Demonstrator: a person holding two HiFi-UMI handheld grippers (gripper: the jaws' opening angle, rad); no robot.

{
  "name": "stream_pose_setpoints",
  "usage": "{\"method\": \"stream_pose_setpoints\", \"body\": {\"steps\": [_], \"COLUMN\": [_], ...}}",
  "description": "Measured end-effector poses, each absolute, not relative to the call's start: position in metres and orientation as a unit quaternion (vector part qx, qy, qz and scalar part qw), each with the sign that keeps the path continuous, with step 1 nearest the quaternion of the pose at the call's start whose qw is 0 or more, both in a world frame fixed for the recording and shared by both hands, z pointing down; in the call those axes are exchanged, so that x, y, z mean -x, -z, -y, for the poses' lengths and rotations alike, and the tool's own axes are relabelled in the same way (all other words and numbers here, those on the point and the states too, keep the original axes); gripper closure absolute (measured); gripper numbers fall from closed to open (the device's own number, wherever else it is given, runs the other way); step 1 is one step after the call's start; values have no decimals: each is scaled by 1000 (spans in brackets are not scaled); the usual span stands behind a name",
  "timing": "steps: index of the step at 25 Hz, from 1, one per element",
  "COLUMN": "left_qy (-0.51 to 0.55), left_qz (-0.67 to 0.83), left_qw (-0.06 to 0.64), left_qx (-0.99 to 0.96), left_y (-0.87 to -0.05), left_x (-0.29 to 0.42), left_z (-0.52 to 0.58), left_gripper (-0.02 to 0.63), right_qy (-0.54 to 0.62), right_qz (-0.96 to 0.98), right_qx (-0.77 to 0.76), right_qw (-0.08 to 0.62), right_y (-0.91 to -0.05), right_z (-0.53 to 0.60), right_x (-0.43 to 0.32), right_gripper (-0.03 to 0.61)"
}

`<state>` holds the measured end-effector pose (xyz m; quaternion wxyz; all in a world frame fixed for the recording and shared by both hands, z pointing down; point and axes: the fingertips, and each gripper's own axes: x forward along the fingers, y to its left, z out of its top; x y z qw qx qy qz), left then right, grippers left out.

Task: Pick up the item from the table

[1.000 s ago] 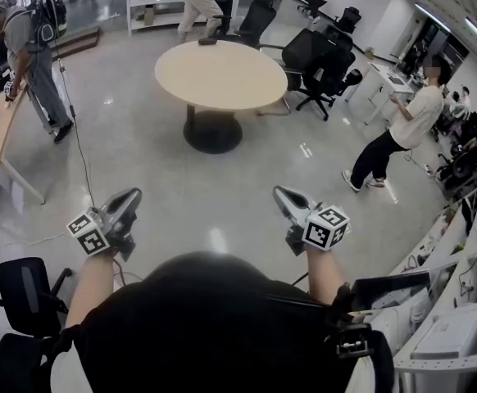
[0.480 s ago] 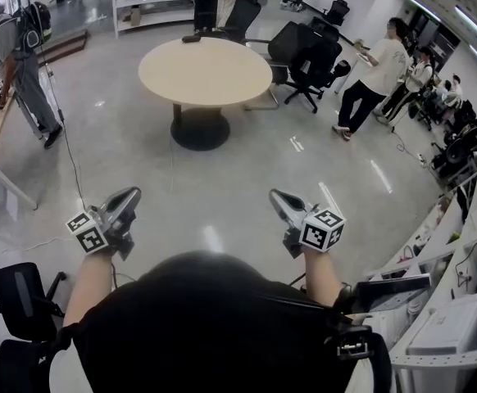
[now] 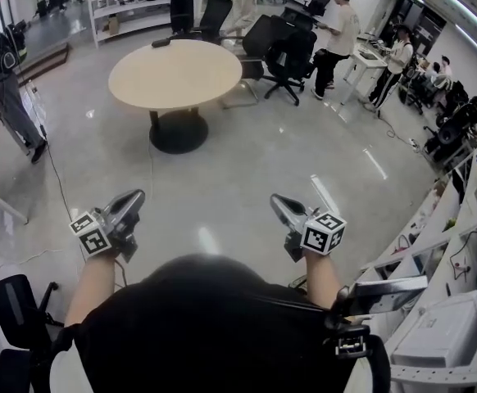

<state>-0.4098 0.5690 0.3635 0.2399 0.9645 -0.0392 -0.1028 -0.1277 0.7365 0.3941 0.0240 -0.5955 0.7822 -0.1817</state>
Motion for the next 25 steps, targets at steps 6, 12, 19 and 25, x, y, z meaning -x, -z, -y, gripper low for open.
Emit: {"method": "stream_pose_setpoints", "body": {"steps": [6, 12, 19, 25], "left_qy": [88, 85, 94, 92], "left_qz": [25, 23, -12, -38], "left_qw": [247, 258, 275, 271], "left_qx": [-965, -962, -957, -957], "left_y": [-366, -374, -394, -390], "left_x": [351, 334, 321, 329], "left_z": [-586, -560, -479, -350], "left_gripper": [620, 620, 620, 620], "right_qy": [194, 202, 201, 205], "right_qz": [-776, -775, -756, -736], "right_qx": [599, 598, 623, 645], "right_qw": [29, 25, 6, 35], "right_y": [-406, -418, -423, -404], "right_z": [-756, -739, -673, -549], "right_x": [78, 67, 63, 72], "right_gripper": [564, 564, 563, 563]}}
